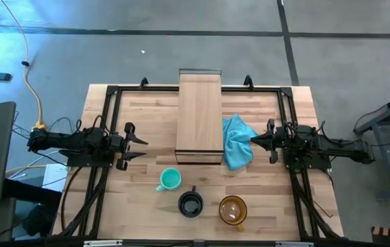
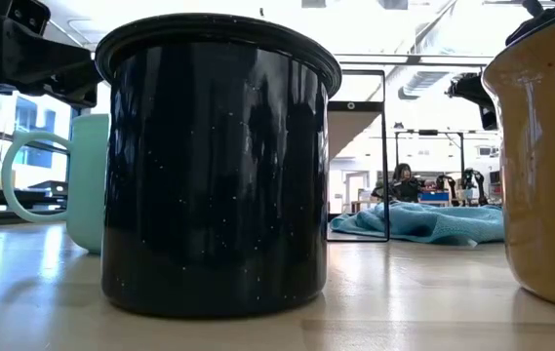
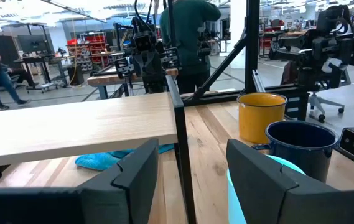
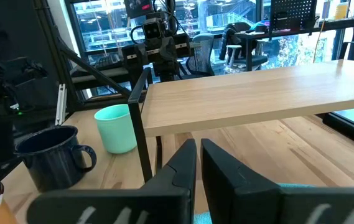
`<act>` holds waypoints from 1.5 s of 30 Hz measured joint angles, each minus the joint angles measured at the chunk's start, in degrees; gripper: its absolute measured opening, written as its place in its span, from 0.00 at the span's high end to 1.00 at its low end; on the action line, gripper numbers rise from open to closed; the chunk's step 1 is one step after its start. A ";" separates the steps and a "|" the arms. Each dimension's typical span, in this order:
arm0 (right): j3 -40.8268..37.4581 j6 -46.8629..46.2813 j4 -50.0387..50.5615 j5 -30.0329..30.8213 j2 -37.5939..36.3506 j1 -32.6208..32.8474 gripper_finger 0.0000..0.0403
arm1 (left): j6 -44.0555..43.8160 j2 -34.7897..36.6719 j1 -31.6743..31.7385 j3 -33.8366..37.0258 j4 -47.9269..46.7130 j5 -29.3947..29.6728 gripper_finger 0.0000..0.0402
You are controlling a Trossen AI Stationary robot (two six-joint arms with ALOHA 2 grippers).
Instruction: Stack small to large cups/mugs on shelf
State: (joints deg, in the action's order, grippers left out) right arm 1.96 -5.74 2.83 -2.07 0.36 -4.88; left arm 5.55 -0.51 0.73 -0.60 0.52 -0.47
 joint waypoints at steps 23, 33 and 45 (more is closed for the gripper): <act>0.00 -0.02 0.00 0.00 0.00 0.02 0.96 | -4.56 0.00 -0.01 -0.01 0.16 -2.00 0.55; 0.00 1.40 -1.18 0.13 0.00 0.00 0.96 | -39.73 0.02 -0.04 0.00 11.01 -0.41 0.55; 0.00 -47.47 -5.24 0.07 -0.02 0.02 0.96 | -44.63 0.02 -0.02 0.00 16.03 2.16 0.55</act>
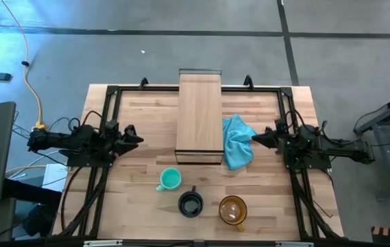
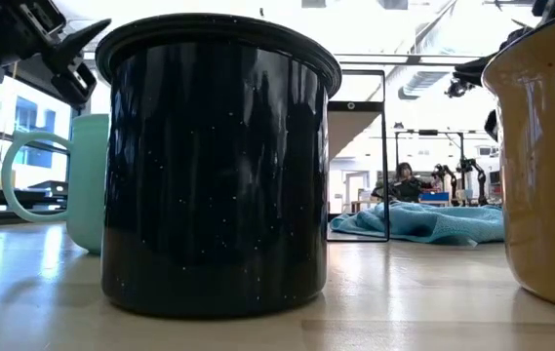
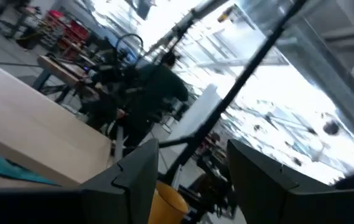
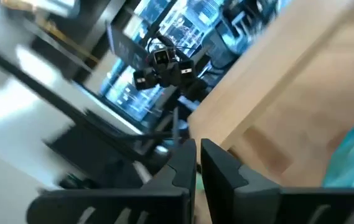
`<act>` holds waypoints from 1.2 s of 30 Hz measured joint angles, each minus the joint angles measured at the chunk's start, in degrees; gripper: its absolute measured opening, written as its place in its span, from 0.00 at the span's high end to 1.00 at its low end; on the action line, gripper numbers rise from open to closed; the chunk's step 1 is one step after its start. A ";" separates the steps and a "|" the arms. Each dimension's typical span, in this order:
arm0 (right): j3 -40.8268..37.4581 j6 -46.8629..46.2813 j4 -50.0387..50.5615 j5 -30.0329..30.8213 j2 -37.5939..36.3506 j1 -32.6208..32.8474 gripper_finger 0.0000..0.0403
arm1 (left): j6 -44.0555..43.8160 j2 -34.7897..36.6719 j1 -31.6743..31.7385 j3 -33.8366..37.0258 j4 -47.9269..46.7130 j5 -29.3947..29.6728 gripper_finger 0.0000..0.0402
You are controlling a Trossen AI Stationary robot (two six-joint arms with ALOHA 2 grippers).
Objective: Stack small to large cups/mugs on shelf
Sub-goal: Put the yellow mug on the shelf
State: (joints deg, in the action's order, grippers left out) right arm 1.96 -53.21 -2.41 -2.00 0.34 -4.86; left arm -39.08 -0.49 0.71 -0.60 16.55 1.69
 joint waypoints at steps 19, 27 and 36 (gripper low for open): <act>0.00 0.75 5.31 1.57 0.04 -0.02 0.96 | -1.72 -0.13 0.02 0.00 -8.97 5.44 0.55; 0.00 -2.55 5.27 1.57 0.07 0.00 0.96 | -9.81 -0.15 0.00 0.02 -14.96 1.55 0.55; 0.00 -1.81 5.40 1.57 0.07 0.02 0.96 | -9.20 -0.52 0.02 0.02 -14.90 3.81 0.55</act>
State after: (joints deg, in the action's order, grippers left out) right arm 1.96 -55.02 2.98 -0.43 0.40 -4.84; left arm -48.27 -1.02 0.73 -0.58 1.65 5.50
